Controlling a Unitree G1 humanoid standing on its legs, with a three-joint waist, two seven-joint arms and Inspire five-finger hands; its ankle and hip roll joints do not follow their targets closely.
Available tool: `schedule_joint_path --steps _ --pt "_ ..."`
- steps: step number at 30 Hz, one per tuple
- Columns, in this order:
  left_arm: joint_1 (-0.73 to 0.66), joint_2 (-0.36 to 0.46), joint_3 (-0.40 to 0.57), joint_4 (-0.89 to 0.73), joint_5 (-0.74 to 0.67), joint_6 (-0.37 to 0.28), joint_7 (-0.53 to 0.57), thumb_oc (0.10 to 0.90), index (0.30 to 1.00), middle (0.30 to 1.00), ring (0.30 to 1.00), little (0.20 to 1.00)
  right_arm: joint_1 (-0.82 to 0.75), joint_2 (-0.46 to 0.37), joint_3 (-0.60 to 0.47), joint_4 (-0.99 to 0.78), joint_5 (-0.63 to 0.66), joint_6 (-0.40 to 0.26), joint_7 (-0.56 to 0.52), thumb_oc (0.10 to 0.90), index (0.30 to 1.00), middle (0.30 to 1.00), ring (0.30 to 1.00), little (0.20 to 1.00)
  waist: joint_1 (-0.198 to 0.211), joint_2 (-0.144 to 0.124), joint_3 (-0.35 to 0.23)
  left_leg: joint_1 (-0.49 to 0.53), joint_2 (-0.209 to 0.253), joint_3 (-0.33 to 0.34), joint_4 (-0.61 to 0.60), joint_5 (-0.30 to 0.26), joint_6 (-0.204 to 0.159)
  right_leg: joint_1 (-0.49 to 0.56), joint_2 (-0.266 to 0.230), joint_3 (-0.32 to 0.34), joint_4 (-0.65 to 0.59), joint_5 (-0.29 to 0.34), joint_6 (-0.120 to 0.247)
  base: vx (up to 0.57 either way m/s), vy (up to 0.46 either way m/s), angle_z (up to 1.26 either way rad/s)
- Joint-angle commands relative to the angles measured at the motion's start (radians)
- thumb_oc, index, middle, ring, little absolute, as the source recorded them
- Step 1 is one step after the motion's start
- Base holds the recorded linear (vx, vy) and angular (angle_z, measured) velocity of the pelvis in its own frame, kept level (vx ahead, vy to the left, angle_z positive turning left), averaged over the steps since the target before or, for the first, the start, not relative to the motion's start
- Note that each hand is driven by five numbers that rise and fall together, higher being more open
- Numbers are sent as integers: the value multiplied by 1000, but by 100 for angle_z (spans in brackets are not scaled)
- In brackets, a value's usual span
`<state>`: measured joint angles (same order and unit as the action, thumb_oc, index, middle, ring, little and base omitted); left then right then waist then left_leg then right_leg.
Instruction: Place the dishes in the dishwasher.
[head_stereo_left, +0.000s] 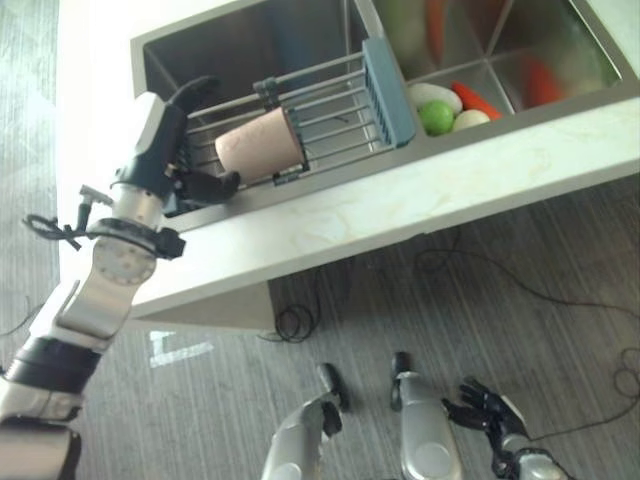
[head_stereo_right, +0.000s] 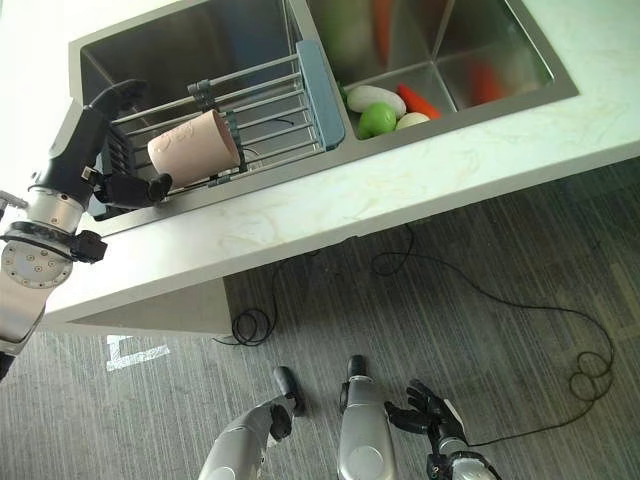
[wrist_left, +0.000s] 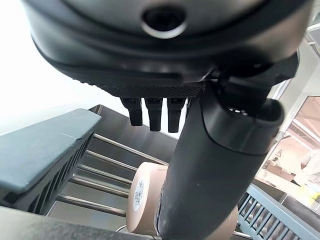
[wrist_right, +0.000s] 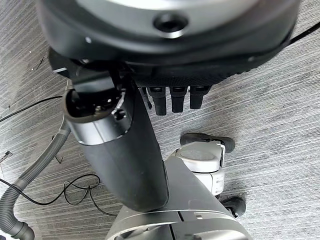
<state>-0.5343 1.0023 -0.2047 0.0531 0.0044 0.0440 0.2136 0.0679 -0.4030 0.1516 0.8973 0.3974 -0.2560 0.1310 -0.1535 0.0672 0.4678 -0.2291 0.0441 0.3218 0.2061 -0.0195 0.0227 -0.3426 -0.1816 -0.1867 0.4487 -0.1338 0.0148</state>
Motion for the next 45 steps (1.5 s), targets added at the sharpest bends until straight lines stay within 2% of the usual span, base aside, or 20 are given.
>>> schedule_joint_path --steps 1,3,7,13,17,21,28,35,38,41,45 --pt "-144 23 34 8 -36 -94 109 800 900 900 900 900 37 -16 27 -71 33 -11 10 800 900 900 900 900 -18 8 -42 8 113 -50 94 -109 -115 35 -61 64 -149 50 170 0 0 0" --pt "-154 19 25 12 -4 -89 124 800 900 900 900 900 34 -18 25 -72 27 -10 15 800 900 900 900 900 -23 7 -34 5 116 -48 94 -108 -115 31 -59 67 -149 50 170 31 20 -3" --pt "-157 3 20 3 -71 -103 113 800 900 900 900 900 34 -22 28 -91 16 -7 18 800 900 900 900 900 -24 4 -21 -6 113 -52 94 -109 -114 15 -58 72 -149 54 169 -4 16 -5" --pt "-170 -43 3 -20 -43 -201 168 800 900 900 900 900 21 -15 43 -99 26 -31 14 800 900 900 900 900 -23 -4 -7 -16 112 -56 94 -109 -108 5 -59 74 -149 60 171 -3 3 1" --pt "-194 -67 -14 -11 -96 -242 173 800 900 900 900 900 14 -15 58 -127 34 -35 6 800 900 900 900 900 -29 -18 14 -21 115 -53 94 -112 -108 -4 -59 75 -149 64 174 -33 4 1" --pt "-210 -96 -26 8 -138 -261 149 800 900 900 900 900 10 -13 59 -137 39 -39 6 800 900 900 900 900 -34 -29 24 -34 120 -52 94 -105 -109 -22 -56 78 -149 75 174 -8 -1 0" --pt "-272 -142 -75 54 -216 -294 22 800 900 900 900 900 -10 -19 70 -179 48 -30 5 800 900 900 900 900 -41 -52 52 -64 131 -49 94 -96 -113 -58 -51 80 -149 85 178 -38 -12 1" --pt "-318 -137 -121 67 -268 -247 -100 800 900 900 900 900 -18 -27 75 -197 50 -32 8 800 900 900 900 900 -39 -56 52 -93 129 -55 94 -88 -112 -90 -53 85 -149 96 182 0 0 0" --pt "-336 -126 -144 79 -307 -223 -186 800 900 900 900 900 -19 -35 72 -209 49 -26 13 800 900 900 900 900 -38 -56 52 -107 126 -58 94 -83 -112 -104 -56 86 -149 101 184 0 0 0" --pt "-346 -122 -160 83 -304 -203 -226 800 900 900 900 900 -19 -38 69 -216 46 -19 15 800 900 900 900 900 -39 -56 52 -111 125 -58 94 -82 -112 -108 -58 86 -149 103 185 0 0 0" --pt "-375 -116 -197 106 -247 -144 -261 800 900 900 900 900 -24 -46 77 -219 54 -22 12 800 900 900 900 900 -41 -55 52 -115 125 -58 94 -81 -113 -113 -59 87 -149 106 187 0 0 0"
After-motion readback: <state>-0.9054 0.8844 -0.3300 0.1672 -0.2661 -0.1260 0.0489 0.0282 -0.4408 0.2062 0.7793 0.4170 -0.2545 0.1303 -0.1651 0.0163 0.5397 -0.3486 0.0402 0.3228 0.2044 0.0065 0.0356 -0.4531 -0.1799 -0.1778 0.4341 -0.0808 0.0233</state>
